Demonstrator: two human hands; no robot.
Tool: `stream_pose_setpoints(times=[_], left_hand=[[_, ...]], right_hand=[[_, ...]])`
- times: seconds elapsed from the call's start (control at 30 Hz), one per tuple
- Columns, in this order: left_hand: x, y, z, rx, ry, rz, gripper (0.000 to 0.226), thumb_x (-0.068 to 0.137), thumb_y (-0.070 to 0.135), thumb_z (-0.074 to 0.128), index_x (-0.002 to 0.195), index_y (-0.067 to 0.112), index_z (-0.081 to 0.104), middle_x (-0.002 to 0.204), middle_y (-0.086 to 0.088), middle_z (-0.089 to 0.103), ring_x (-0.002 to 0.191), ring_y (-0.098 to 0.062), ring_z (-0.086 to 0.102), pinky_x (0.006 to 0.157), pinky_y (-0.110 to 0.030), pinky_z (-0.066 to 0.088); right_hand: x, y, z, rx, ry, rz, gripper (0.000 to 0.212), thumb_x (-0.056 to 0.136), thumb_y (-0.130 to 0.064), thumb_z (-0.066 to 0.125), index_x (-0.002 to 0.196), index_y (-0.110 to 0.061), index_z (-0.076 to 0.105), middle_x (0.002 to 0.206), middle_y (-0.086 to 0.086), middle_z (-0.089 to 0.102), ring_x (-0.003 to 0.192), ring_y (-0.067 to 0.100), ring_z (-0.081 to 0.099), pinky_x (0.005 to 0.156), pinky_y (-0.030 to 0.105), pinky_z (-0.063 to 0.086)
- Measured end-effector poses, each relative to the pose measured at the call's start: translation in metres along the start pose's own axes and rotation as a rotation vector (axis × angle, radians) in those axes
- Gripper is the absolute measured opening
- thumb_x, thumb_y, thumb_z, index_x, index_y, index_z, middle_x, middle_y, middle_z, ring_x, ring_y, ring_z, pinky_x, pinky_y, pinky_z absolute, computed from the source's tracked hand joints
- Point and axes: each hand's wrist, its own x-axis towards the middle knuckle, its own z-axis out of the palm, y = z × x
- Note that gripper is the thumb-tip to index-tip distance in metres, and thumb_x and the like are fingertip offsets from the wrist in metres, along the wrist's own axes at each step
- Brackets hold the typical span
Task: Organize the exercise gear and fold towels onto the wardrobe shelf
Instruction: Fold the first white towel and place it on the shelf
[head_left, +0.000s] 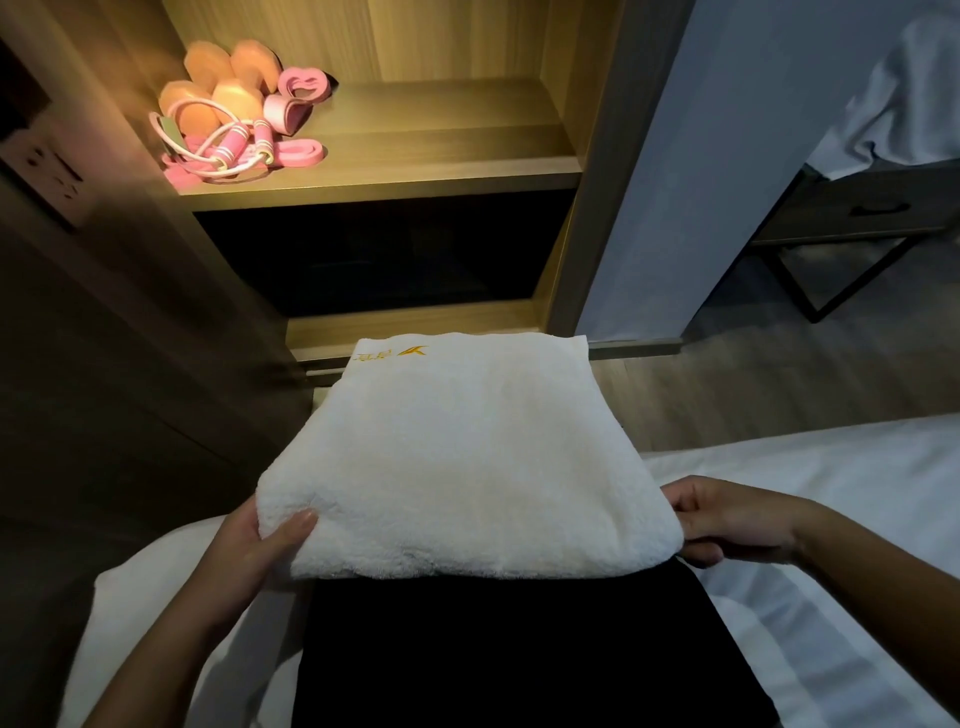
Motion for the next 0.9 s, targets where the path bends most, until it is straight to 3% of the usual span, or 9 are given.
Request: stream_pose_setpoints(times=[0.13,0.27,0.37,0.47,0.53,0.63,0.73,0.83,0.9], left_hand=[[0.001,-0.002,-0.001,0.005,0.003,0.0,0.037,0.078,0.03,0.062,0.115,0.027,0.061,0.109,0.001,0.07,0.096,-0.018,0.069,0.059,-0.022,0.056],[0.0,-0.003,0.002,0.005,0.05,0.027,0.036,0.075,0.033,0.064,0.111,0.029,0.062,0.102,0.007,0.072,0.095,-0.016,0.068,0.06,-0.02,0.056],[-0.001,-0.006,0.009,0.03,0.097,0.05,0.036,0.075,0.035,0.064,0.11,0.029,0.062,0.102,0.007,0.071,0.094,-0.015,0.068,0.066,-0.02,0.054],[-0.001,-0.006,0.009,0.01,0.093,0.05,0.033,0.078,0.036,0.07,0.11,0.029,0.064,0.103,0.009,0.073,0.096,-0.013,0.069,0.064,-0.019,0.056],[-0.003,-0.007,0.004,0.022,0.081,0.031,0.04,0.076,0.045,0.077,0.11,0.027,0.065,0.105,0.011,0.073,0.098,-0.012,0.069,0.064,-0.018,0.056],[-0.012,-0.012,-0.005,0.105,0.05,-0.065,0.073,0.049,0.065,0.076,0.108,0.023,0.064,0.101,0.006,0.073,0.097,-0.017,0.068,0.073,-0.025,0.054],[-0.018,-0.007,-0.009,0.166,-0.014,-0.117,0.092,0.035,0.072,0.083,0.107,0.017,0.065,0.098,0.001,0.074,0.096,-0.022,0.067,0.076,-0.035,0.056],[-0.012,0.023,-0.004,0.105,0.074,0.0,0.043,0.06,0.044,0.074,0.095,0.022,0.065,0.086,0.002,0.075,0.094,-0.024,0.066,0.067,-0.03,0.05],[-0.004,0.046,0.003,0.085,0.143,0.078,0.034,0.071,0.032,0.067,0.104,0.025,0.062,0.097,0.009,0.068,0.099,-0.016,0.061,0.072,-0.028,0.046]], right_hand=[[0.006,-0.004,0.004,-0.046,0.042,-0.023,0.028,0.083,-0.028,0.077,0.097,-0.004,0.072,0.059,0.006,0.041,0.047,0.009,0.03,0.053,0.018,0.034],[0.002,0.002,0.009,-0.065,0.265,-0.071,0.03,0.083,-0.032,0.07,0.103,-0.011,0.075,0.068,0.013,0.046,0.049,0.012,0.029,0.05,0.02,0.028],[-0.005,0.012,0.01,-0.07,0.456,-0.124,0.02,0.092,-0.018,0.059,0.101,-0.011,0.076,0.074,0.018,0.054,0.05,0.013,0.031,0.049,0.023,0.027],[-0.009,0.02,0.015,-0.079,0.471,-0.149,0.025,0.098,-0.006,0.049,0.1,-0.006,0.074,0.07,0.012,0.055,0.051,0.013,0.037,0.051,0.023,0.032],[-0.015,0.019,0.019,-0.113,0.413,-0.156,0.027,0.097,-0.004,0.047,0.106,-0.009,0.073,0.083,0.012,0.063,0.062,0.019,0.052,0.059,0.025,0.042],[-0.019,0.019,0.032,-0.258,0.304,-0.203,0.029,0.097,-0.016,0.059,0.123,-0.024,0.067,0.125,-0.005,0.064,0.107,0.015,0.064,0.083,0.024,0.052],[-0.016,0.015,0.042,-0.391,0.411,-0.273,0.036,0.085,-0.024,0.068,0.116,-0.042,0.067,0.123,-0.014,0.064,0.109,0.007,0.062,0.083,0.019,0.05],[-0.017,-0.007,0.035,-0.484,0.632,-0.343,0.027,0.08,-0.035,0.068,0.104,-0.047,0.07,0.113,-0.016,0.067,0.099,0.001,0.063,0.082,0.02,0.049],[-0.018,-0.024,0.029,-0.371,0.623,-0.426,0.024,0.085,-0.03,0.066,0.108,-0.036,0.072,0.114,-0.007,0.07,0.104,0.008,0.066,0.086,0.023,0.053]])
